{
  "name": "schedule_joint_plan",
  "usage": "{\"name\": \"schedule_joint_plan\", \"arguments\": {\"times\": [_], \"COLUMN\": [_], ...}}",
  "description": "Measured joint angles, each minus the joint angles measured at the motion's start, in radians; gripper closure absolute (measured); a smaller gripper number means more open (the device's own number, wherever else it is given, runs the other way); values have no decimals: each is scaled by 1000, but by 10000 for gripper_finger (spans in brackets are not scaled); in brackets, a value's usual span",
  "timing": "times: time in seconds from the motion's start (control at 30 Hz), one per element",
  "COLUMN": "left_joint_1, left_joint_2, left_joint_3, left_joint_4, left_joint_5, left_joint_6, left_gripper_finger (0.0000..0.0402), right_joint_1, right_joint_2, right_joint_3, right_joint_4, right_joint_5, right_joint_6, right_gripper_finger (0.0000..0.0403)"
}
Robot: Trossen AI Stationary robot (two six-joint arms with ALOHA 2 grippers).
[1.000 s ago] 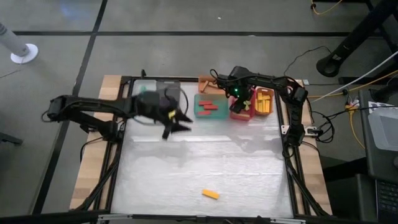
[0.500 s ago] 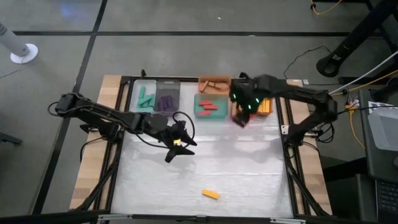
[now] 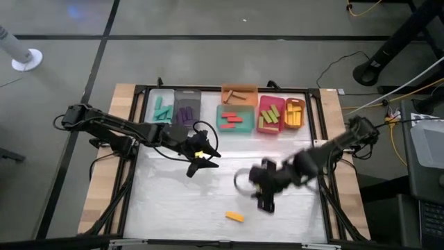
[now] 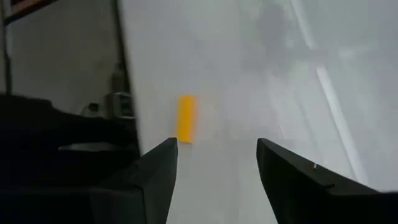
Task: Sort blocks
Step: Put the yellow block into the right orange bin
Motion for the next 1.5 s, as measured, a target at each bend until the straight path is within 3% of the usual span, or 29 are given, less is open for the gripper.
{"name": "schedule_joint_plan", "arguments": {"times": [0.17, 0.33, 0.63, 1.27, 1.37, 1.5], "left_joint_1": [0, 0, 0, 2, 4, 3], "left_joint_2": [0, 0, 0, -20, -91, -246], "left_joint_3": [0, 0, 0, -1, -1, -1], "left_joint_4": [-1, -1, -6, -35, -73, -227], "left_joint_5": [0, 1, 2, 2, 1, -8], "left_joint_6": [0, 0, -14, -12, 22, 91], "left_gripper_finger": [208, 208, 208, 208, 208, 208], "right_joint_1": [138, 192, 191, 183, 176, 167], "right_joint_2": [121, 257, 437, 588, 592, 592], "right_joint_3": [0, 0, -1, 2, 3, 3], "right_joint_4": [144, 264, 350, 381, 377, 364], "right_joint_5": [87, 186, 113, 126, 114, 124], "right_joint_6": [2, 2, 66, 151, 170, 169], "right_gripper_finger": [184, 184, 185, 186, 205, 269]}}
